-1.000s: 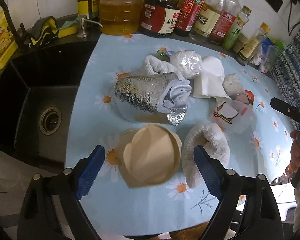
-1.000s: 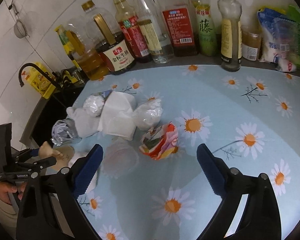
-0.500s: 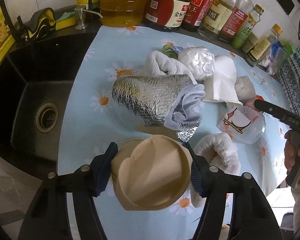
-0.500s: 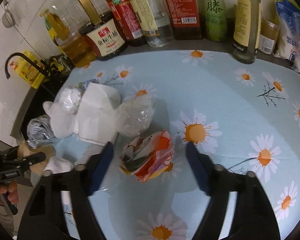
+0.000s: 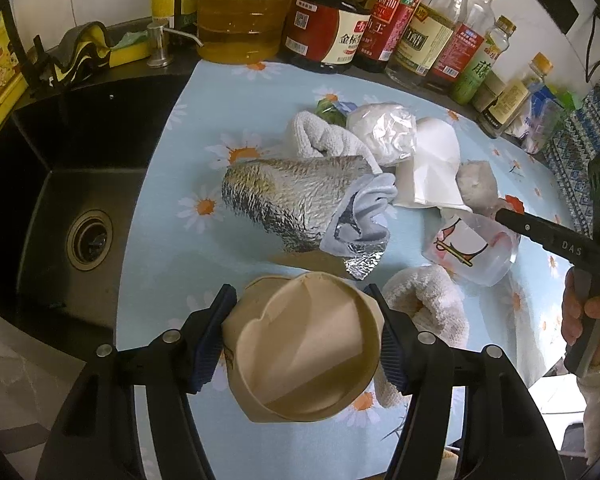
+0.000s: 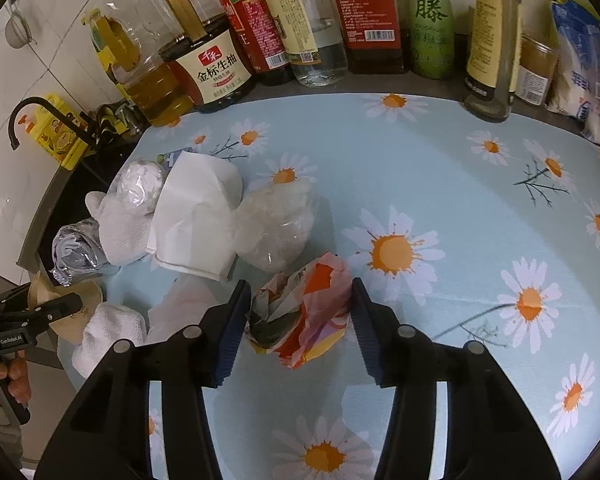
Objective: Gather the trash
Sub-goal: 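Carry the paper cup and wrapper down to the black trash bin with both tools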
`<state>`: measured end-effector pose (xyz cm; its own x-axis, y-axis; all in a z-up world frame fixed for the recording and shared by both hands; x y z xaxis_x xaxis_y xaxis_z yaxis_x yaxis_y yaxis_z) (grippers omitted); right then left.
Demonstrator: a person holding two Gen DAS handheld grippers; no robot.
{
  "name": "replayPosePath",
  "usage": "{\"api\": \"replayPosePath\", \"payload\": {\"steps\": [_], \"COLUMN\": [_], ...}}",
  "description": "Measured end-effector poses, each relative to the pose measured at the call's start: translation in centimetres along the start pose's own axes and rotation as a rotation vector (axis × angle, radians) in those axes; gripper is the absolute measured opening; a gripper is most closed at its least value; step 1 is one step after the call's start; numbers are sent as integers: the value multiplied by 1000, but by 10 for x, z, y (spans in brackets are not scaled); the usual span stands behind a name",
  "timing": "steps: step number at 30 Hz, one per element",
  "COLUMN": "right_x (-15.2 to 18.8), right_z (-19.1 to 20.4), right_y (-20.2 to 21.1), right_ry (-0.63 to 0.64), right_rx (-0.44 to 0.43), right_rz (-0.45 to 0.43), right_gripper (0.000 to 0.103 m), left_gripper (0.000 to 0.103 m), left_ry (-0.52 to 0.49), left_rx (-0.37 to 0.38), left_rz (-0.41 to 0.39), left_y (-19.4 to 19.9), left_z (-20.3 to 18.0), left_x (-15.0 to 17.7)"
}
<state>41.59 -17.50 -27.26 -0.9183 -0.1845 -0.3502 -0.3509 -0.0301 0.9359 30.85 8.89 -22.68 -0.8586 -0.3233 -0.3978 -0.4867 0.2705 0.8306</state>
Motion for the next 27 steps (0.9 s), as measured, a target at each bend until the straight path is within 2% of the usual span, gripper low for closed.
{"api": "replayPosePath", "payload": {"steps": [13, 27], "right_x": [20, 68], "right_z": [-8, 14], "right_y": [44, 99], "right_ry": [-65, -125], "right_rx": [21, -2], "right_rz": [-50, -118], "right_gripper": [51, 51], "left_gripper": [63, 63], "left_ry": [-28, -96], "left_rx": [41, 96], "left_rz": [-42, -87], "left_y": [28, 72], "left_z": [-9, -28], "left_x": [8, 35]}}
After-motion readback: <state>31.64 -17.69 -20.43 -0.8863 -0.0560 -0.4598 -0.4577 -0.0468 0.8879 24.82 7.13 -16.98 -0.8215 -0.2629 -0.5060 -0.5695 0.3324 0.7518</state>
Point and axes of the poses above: each gripper's, at about its wrist camera, not at the fingertips, and y roughly against the way its jaws point, z to its left, x to its underside, the point moved 9 cm from there along -y, roughly the way its jaws point, and after that the axes turned 12 degrees about x, right-handed, at the moved point
